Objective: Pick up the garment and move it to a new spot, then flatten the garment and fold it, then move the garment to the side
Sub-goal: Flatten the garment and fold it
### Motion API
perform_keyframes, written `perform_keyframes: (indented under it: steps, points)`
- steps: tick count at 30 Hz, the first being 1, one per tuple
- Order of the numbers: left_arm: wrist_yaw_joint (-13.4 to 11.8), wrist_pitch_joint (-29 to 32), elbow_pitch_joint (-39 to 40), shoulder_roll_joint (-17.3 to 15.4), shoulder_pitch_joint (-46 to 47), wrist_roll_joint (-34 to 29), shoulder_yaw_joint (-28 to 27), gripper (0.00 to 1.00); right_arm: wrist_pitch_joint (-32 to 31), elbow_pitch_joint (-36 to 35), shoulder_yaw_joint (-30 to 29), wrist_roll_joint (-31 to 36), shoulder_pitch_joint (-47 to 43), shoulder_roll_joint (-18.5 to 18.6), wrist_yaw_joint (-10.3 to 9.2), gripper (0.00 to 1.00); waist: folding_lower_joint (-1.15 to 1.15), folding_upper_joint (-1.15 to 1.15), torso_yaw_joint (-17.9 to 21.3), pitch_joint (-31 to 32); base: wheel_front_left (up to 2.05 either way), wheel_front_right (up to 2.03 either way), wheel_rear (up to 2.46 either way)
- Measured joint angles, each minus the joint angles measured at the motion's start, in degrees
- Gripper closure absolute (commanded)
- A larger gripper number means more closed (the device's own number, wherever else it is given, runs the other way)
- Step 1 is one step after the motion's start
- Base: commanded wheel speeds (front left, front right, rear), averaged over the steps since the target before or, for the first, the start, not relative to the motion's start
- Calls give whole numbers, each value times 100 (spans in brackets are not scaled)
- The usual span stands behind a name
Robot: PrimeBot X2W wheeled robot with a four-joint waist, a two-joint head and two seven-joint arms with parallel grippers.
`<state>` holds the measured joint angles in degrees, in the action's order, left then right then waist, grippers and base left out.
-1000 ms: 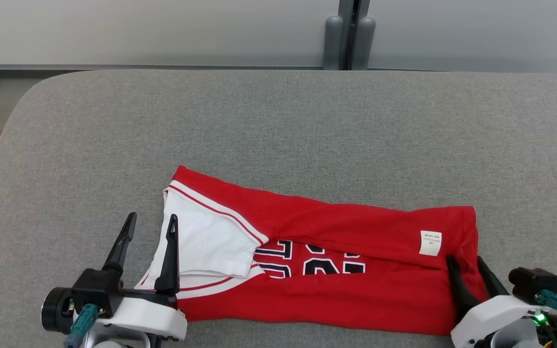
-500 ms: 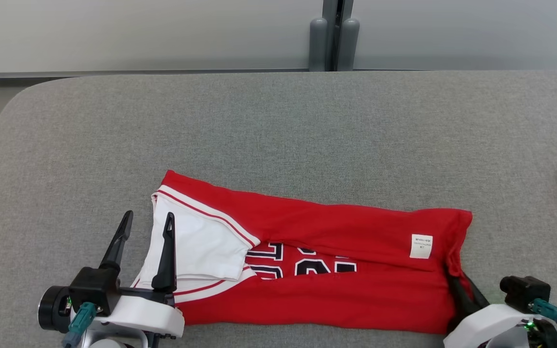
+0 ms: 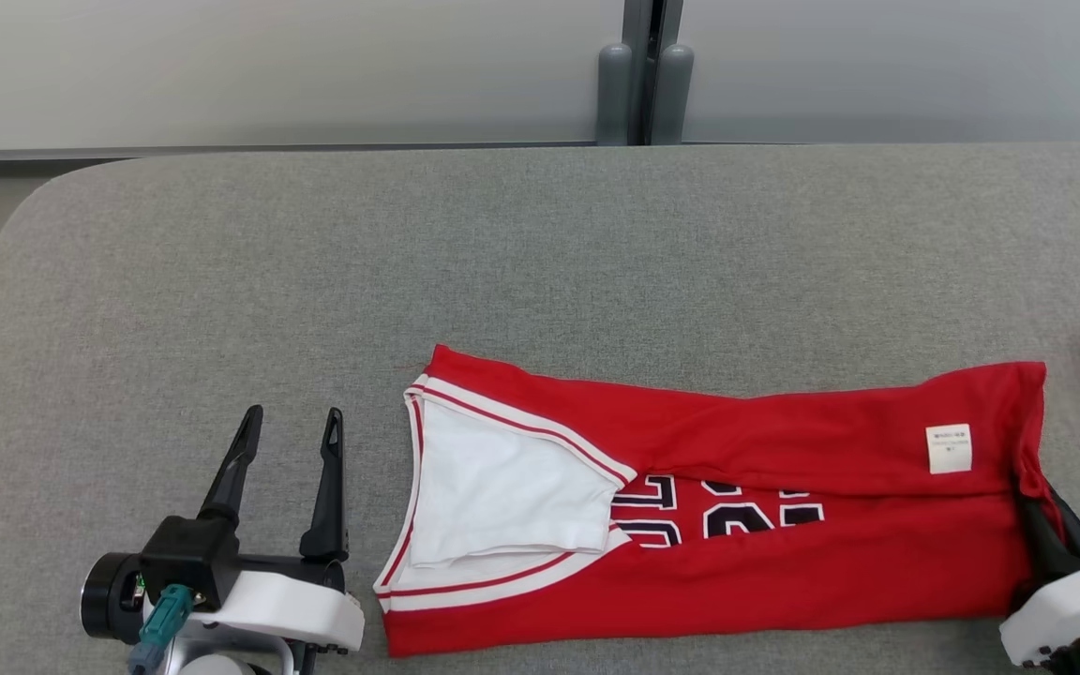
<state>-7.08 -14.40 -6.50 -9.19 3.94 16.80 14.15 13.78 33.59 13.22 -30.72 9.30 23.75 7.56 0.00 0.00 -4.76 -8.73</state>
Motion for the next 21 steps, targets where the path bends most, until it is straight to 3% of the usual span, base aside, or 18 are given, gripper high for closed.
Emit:
perform_keyframes:
  steps: [6,12,17,21]
  points:
    - [-4,-23,-37,-9,-39,16,-1,0,-728,-1322,98,-183,-91,-242,-2,100,0,0,69,146,0,0,0]
    - [3,-23,-59,-15,-71,33,70,0,-1693,-2671,520,-577,-194,-815,-9,100,0,0,45,267,0,0,0]
    - [59,24,-107,-9,31,33,168,0,-2019,-2869,1237,-836,-4,-1362,-8,100,0,0,-140,250,0,0,0]
    - [101,24,-170,36,126,31,264,0,-1997,-2494,1814,-1046,324,-1730,-8,100,0,0,-333,202,0,0,0]
